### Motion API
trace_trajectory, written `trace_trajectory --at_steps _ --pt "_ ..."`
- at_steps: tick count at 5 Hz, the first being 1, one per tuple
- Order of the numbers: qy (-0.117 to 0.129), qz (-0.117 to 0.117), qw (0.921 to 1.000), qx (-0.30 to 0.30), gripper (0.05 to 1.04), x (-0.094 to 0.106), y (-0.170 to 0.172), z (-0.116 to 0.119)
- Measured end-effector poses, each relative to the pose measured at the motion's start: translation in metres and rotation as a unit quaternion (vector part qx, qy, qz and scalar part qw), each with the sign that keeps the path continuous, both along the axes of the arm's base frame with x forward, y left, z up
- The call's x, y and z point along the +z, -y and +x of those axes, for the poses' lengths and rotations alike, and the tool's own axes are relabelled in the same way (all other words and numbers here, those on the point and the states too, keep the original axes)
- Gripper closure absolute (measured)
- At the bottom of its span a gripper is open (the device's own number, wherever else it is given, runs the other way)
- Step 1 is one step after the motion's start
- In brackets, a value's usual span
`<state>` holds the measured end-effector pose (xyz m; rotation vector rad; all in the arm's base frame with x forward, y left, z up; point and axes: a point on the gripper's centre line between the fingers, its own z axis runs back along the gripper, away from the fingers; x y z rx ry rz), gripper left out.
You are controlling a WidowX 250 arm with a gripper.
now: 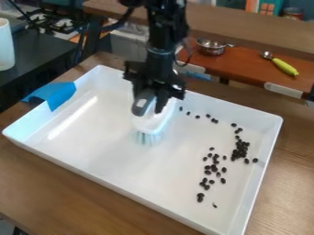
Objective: Sweep into pile
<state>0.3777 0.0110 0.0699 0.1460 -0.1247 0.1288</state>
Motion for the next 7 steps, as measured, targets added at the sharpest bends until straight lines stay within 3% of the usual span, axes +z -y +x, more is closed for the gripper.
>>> trace_trajectory --at_steps 2,5,7 --pt "-0.012 -0.008 0.9996 -0.023 0.586 0.002 0.034 0.002" --pt "-0.016 -0.021 0.9982 -0.053 0.586 0.003 0.049 0.007" --pt "-0.009 -0.020 0.9935 -0.112 0.586 0.000 0.058 0.008"
